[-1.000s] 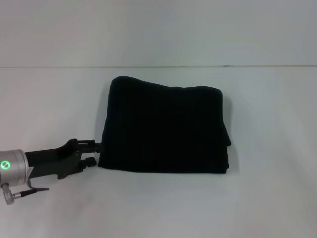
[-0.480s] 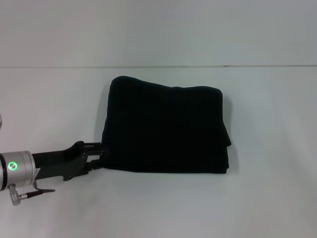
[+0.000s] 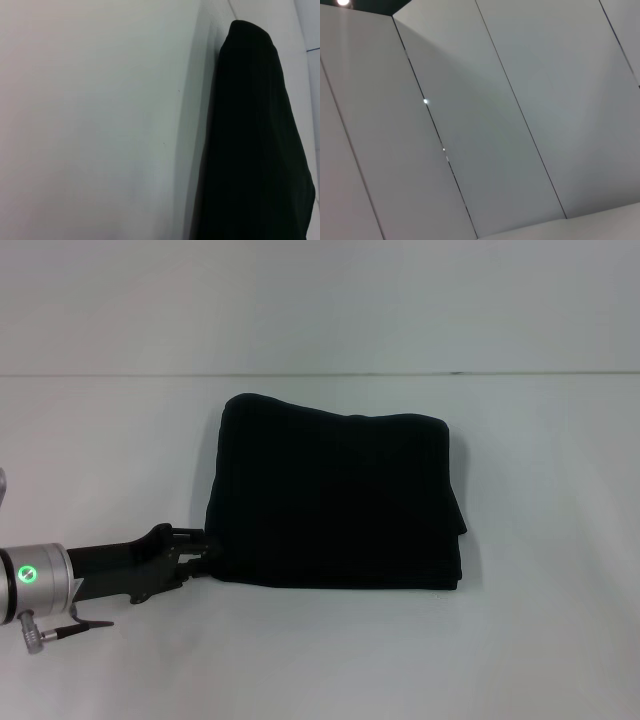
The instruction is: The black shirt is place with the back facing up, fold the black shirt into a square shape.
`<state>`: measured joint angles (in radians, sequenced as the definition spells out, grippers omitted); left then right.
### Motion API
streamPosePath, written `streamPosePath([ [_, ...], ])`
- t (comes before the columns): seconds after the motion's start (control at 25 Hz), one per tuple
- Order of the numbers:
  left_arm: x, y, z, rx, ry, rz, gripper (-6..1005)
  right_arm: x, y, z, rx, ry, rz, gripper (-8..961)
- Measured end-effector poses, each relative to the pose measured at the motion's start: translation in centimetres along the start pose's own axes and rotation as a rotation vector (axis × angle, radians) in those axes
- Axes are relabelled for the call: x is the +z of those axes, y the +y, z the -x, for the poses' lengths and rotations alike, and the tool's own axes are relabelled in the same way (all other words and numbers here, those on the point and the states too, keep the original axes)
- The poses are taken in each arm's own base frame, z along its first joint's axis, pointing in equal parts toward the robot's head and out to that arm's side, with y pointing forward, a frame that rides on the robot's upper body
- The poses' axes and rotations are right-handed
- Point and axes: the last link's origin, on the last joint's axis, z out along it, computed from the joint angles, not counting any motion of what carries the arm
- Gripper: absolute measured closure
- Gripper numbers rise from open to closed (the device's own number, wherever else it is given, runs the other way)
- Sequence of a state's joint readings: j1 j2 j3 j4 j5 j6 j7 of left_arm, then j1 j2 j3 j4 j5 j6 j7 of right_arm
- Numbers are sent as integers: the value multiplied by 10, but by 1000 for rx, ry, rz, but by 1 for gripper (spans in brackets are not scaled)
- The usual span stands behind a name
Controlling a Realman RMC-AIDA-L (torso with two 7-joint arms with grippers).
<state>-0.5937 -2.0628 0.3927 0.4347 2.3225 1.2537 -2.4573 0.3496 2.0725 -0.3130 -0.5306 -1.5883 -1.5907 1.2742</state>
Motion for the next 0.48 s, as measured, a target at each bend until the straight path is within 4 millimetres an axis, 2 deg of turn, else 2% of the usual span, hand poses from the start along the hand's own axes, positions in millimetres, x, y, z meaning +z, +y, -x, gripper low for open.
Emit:
streamPosePath([
  [0.2, 0, 0, 0, 2, -1, 1, 484, 0, 0, 0, 1, 0, -1, 102],
  [0.32, 0, 0, 0, 3, -3, 2, 696, 0, 0, 0, 2, -1, 0, 102],
  [0.48, 0, 0, 1, 5, -4, 0, 874, 1, 0, 1, 3, -1, 2, 102],
])
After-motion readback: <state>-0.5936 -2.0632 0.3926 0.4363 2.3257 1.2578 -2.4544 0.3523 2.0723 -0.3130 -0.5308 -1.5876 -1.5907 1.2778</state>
